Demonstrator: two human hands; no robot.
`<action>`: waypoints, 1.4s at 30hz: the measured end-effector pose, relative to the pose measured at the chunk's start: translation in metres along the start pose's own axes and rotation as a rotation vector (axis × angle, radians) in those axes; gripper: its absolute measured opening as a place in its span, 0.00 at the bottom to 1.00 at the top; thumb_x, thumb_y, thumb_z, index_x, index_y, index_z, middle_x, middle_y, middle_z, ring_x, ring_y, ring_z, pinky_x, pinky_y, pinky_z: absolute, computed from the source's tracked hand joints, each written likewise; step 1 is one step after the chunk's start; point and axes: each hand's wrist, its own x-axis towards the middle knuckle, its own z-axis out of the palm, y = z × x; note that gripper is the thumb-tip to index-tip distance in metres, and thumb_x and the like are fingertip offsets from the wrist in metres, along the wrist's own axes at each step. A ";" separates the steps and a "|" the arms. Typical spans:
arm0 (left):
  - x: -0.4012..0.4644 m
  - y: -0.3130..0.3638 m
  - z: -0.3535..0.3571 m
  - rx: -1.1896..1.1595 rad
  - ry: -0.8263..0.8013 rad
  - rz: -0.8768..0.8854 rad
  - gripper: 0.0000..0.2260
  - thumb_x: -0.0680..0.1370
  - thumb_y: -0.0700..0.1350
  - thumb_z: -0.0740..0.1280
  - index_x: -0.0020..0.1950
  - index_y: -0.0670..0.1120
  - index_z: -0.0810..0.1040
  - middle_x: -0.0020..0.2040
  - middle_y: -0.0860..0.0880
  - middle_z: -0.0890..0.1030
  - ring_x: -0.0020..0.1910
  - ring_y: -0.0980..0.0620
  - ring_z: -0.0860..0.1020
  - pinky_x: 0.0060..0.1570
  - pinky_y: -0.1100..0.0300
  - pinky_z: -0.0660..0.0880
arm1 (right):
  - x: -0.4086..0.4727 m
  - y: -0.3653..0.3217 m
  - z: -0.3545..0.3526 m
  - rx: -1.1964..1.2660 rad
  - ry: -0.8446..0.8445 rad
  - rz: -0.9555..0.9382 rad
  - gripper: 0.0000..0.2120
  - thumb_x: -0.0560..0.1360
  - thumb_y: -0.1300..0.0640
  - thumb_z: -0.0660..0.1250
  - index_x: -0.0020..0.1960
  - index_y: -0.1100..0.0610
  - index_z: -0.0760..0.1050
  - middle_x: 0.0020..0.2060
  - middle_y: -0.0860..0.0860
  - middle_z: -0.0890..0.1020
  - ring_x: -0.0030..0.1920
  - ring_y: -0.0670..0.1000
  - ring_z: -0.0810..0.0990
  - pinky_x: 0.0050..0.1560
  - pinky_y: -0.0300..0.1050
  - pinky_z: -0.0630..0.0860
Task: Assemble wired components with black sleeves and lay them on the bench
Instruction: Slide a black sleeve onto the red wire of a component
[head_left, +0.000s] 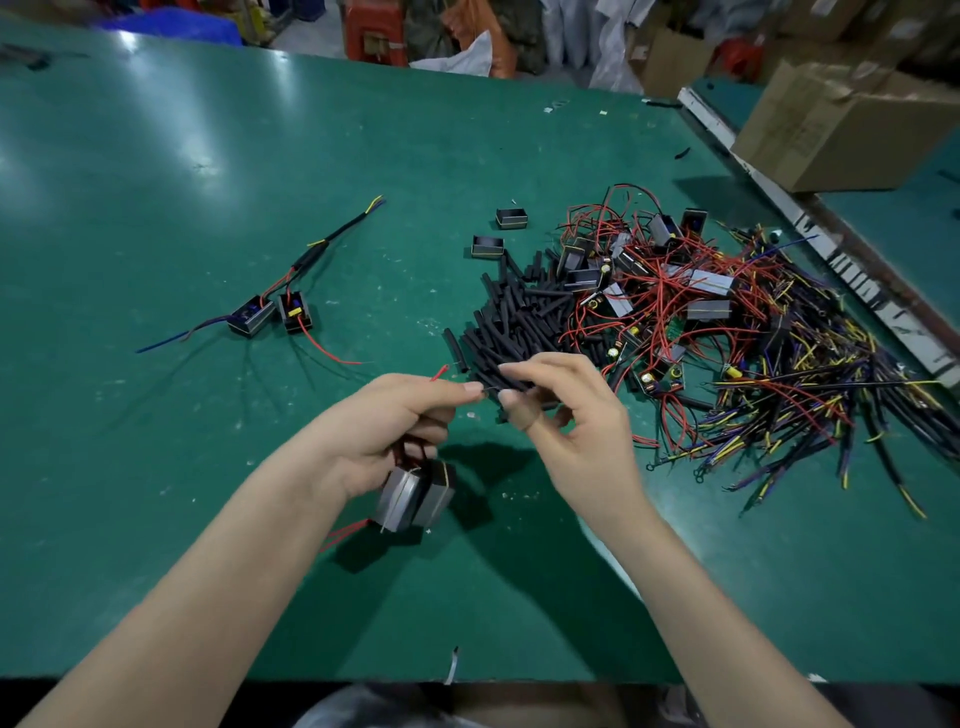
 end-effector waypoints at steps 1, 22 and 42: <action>0.000 -0.001 0.000 -0.053 -0.045 -0.046 0.11 0.69 0.44 0.70 0.38 0.51 0.67 0.24 0.57 0.56 0.21 0.61 0.54 0.24 0.67 0.49 | 0.000 0.002 0.002 -0.037 0.009 -0.061 0.07 0.75 0.62 0.69 0.52 0.60 0.81 0.48 0.51 0.77 0.45 0.46 0.78 0.46 0.34 0.71; -0.013 -0.011 -0.002 0.785 0.361 0.569 0.05 0.75 0.46 0.70 0.39 0.52 0.79 0.36 0.55 0.80 0.34 0.60 0.75 0.37 0.68 0.69 | 0.014 -0.018 0.014 0.540 -0.336 0.982 0.11 0.78 0.52 0.64 0.38 0.52 0.78 0.30 0.45 0.76 0.28 0.43 0.75 0.30 0.36 0.66; -0.013 -0.013 0.002 0.870 0.376 0.703 0.05 0.75 0.44 0.70 0.41 0.53 0.79 0.34 0.62 0.78 0.38 0.64 0.76 0.38 0.74 0.68 | 0.021 -0.021 0.009 0.793 -0.398 1.209 0.13 0.76 0.54 0.62 0.33 0.51 0.75 0.27 0.44 0.74 0.29 0.44 0.76 0.27 0.36 0.64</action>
